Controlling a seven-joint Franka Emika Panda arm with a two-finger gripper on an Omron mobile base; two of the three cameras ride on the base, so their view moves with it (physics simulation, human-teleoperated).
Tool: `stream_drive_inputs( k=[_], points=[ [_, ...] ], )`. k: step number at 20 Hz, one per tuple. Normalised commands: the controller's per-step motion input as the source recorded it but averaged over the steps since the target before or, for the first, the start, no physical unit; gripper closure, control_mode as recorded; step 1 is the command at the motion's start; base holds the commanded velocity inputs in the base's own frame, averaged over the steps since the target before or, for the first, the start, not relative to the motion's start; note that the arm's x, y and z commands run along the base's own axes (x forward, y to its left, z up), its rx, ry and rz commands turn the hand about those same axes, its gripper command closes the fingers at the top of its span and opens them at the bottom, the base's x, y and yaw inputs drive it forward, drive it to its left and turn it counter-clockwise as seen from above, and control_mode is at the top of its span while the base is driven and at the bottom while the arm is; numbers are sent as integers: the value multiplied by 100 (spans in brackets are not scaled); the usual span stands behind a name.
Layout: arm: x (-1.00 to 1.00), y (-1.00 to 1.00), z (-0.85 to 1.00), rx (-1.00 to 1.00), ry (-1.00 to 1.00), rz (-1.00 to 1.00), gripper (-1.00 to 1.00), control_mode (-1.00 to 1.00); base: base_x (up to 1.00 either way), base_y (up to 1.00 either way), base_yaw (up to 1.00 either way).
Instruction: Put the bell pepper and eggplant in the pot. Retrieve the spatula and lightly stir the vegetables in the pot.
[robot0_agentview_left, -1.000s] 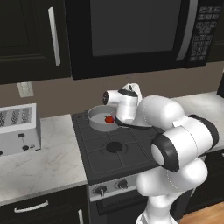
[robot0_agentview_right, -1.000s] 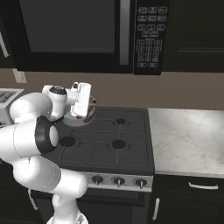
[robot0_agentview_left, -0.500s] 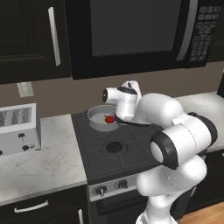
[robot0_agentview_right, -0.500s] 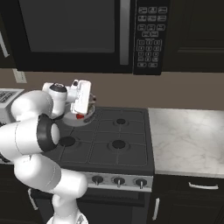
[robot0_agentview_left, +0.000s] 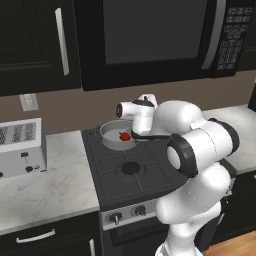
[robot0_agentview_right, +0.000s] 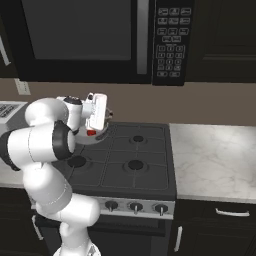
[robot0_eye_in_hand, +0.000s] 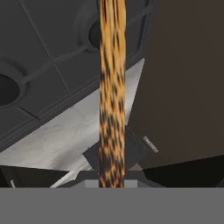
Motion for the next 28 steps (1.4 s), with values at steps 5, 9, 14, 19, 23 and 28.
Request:
stream_drive_inputs(
  k=[5, 9, 14, 19, 23, 28],
  points=[
    [7, 0, -6, 0, 0, 0, 100, -100, 0, 0, 0],
    [1, 5, 0, 0, 0, 0, 100, -100, 0, 0, 0],
    [5, 15, -4, -3, 0, 0, 100, -100, 0, 0, 0],
    [2, 20, -16, -10, 0, 0, 100, -100, 0, 0, 0],
    [2, 14, -4, -9, 0, 0, 100, -100, 0, 0, 0],
    [15, -4, 0, -9, 0, 0, 100, -100, 0, 0, 0]
  ],
)
